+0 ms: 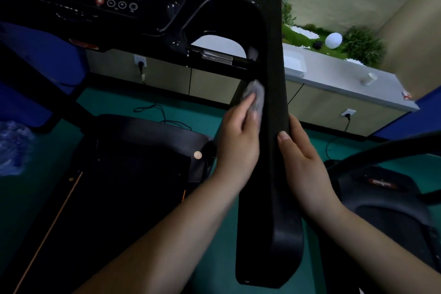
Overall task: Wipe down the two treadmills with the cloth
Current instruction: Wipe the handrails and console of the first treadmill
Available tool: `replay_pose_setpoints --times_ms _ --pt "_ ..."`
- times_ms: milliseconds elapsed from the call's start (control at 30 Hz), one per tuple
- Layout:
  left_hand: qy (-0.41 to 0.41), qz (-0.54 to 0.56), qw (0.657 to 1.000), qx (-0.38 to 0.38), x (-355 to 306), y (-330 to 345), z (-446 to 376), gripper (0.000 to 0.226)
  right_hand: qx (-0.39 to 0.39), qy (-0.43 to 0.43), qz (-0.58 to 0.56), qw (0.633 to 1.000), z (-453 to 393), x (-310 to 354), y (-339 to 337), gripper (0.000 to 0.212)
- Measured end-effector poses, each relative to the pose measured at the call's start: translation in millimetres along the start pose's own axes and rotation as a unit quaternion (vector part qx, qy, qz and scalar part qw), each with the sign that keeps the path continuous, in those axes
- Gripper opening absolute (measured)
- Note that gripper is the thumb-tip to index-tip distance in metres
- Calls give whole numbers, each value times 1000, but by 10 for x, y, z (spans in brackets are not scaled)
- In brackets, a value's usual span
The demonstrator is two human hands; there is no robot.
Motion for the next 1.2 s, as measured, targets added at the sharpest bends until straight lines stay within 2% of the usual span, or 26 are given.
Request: replay_pose_setpoints --times_ms 67,167,233,300,367,467,533,600,700,767,800,900,1000,1033,1133,1200 --pt "22 -23 999 44 -82 108 -356 48 0 -1 2 1000 -3 7 -3 45" --pt "-37 -9 998 46 53 115 -726 43 1 -11 5 1000 9 21 -10 43" --pt "-80 -10 996 37 154 41 -564 46 8 -13 6 1000 16 23 -14 42" --pt "-114 8 993 18 222 -84 -163 57 14 -15 2 1000 13 13 -19 42" --pt "-137 40 990 7 195 -218 352 59 17 -7 -17 1000 5 4 -28 32" --pt "-96 82 992 1 -42 -278 926 37 41 -10 -47 998 24 -40 -71 34" --pt "-40 24 999 16 -202 -226 910 41 66 -21 -61 996 80 -111 -107 35" --pt "-36 -16 999 24 -263 -169 722 48 89 -32 -85 992 156 -197 -134 37" --pt "-94 -21 995 14 -287 -177 605 51 124 -43 -96 987 251 -316 -160 62" --pt "-108 -24 994 13 -322 -225 827 40 149 -45 -97 983 289 -373 -192 79" --pt "-115 -28 993 11 -340 -276 990 34 160 -46 -95 981 306 -393 -208 81" --pt "-125 7 991 -42 -436 -407 1556 26 188 -59 -91 976 344 -430 -261 69" --pt "-46 64 970 -229 -365 -329 2105 27 209 -67 -94 971 339 -452 -291 71" --pt "-2 42 960 -277 -305 -213 2238 28 213 -72 -93 970 331 -461 -285 73" --pt "112 -156 928 -320 -36 252 2374 42 214 -92 -100 967 273 -480 -243 78" --pt "149 -195 901 -357 78 401 2261 51 207 -102 -99 968 226 -506 -192 90"
Point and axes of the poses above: each hand's wrist, its own z-axis away from the middle knuckle, its own y-axis out of the palm, x = y × z, the point moved 1 cm from there along -z, towards the middle knuckle, and after that the axes turned 13 degrees about z, right-handed, at the moved point
